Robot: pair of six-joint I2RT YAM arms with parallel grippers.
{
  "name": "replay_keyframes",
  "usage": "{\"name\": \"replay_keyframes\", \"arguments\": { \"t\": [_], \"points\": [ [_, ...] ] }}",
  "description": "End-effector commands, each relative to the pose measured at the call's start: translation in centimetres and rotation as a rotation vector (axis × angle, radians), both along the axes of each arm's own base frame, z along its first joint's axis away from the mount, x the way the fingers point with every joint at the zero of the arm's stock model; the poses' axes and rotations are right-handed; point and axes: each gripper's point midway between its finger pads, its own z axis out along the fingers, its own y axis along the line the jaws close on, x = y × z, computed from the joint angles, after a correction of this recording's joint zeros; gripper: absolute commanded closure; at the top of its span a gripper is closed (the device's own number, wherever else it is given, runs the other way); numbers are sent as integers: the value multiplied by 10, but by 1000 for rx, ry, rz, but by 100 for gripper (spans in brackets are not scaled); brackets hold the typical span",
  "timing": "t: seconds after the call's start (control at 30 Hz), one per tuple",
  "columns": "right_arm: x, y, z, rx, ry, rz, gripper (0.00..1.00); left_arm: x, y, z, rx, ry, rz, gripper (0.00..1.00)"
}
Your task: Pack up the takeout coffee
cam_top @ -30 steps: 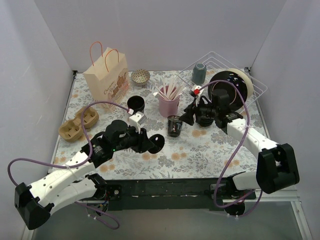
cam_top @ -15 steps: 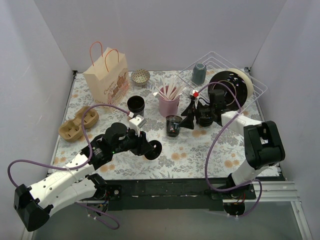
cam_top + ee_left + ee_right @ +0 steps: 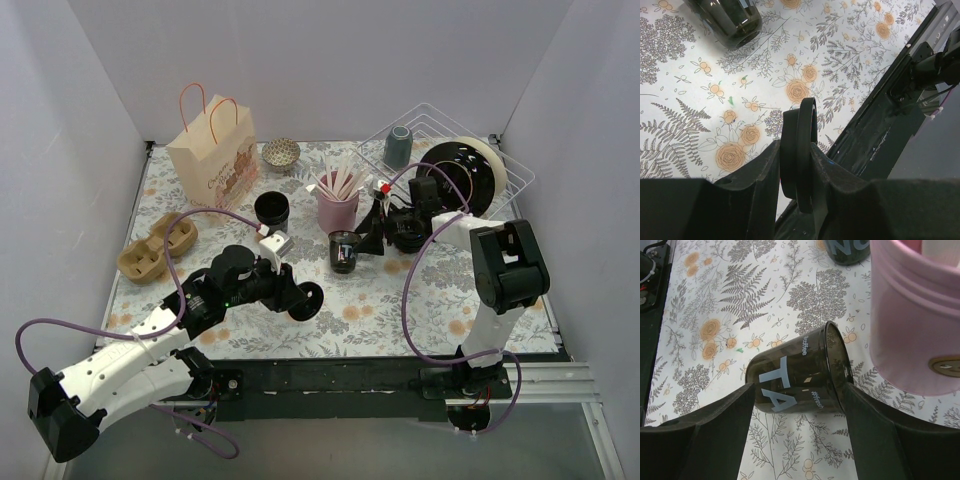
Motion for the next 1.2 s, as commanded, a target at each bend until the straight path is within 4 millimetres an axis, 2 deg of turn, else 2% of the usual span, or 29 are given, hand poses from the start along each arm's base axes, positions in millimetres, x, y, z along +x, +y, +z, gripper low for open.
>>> {"name": "replay_keyframes", "arguments": {
  "t": [0.0, 0.1, 0.3, 0.53, 0.6, 0.7, 0.73, 0.8, 0.83, 0.87, 0.9, 0.93, 0.97, 1.03, 1.1, 1.13, 1.17],
  "points": [
    [-4, 7, 7, 62, -11, 77, 24, 0, -1, 0, 0, -16, -16, 73],
    [-7, 9, 3, 55, 5, 83, 30, 0, -1, 2, -3, -18, -19, 73],
    [-5, 9, 5, 44, -3, 73, 50, 0, -1, 4, -9, -27, -17, 73],
    [-8, 12, 16, 39, -27, 39, 91, 3, 4, 8, -10, -51, 17, 74],
    [-10, 12, 25, 27, -50, 22, 99, 5, 7, 11, -12, -66, 35, 74],
    [-11, 10, 39, -15, -98, -33, 99, 14, 17, 18, -8, -97, 111, 76],
    [-17, 9, 51, -30, -120, -47, 99, 18, 21, 21, -9, -109, 145, 73],
    [-19, 8, 55, -98, -156, -92, 99, 32, 36, 30, -10, -147, 263, 71],
    [-23, 7, 70, -114, -197, -96, 99, 34, 41, 34, -14, -160, 295, 73],
    [-32, 4, 65, -174, -172, -113, 99, 36, 46, 36, -15, -167, 322, 74],
    [-36, 2, 69, -198, -180, -124, 99, 41, 52, 39, -14, -185, 368, 74],
    [-39, 1, 84, -208, -224, -135, 99, 41, 58, 46, -35, -204, 391, 74],
    [-47, -2, 78, -285, -213, -157, 99, 42, 62, 48, -37, -213, 416, 74],
    [-55, -3, 90, -334, -254, -183, 99, 47, 74, 55, -48, -237, 481, 73],
    [-68, -3, 84, -449, -272, -200, 99, 48, 79, 57, -48, -246, 507, 73],
    [-79, 4, 82, -486, -284, -182, 99, 48, 79, 57, -48, -246, 507, 73],
    [-74, -1, 84, -547, -304, -239, 99, 47, 79, 59, -56, -250, 505, 73]
  ]
}}
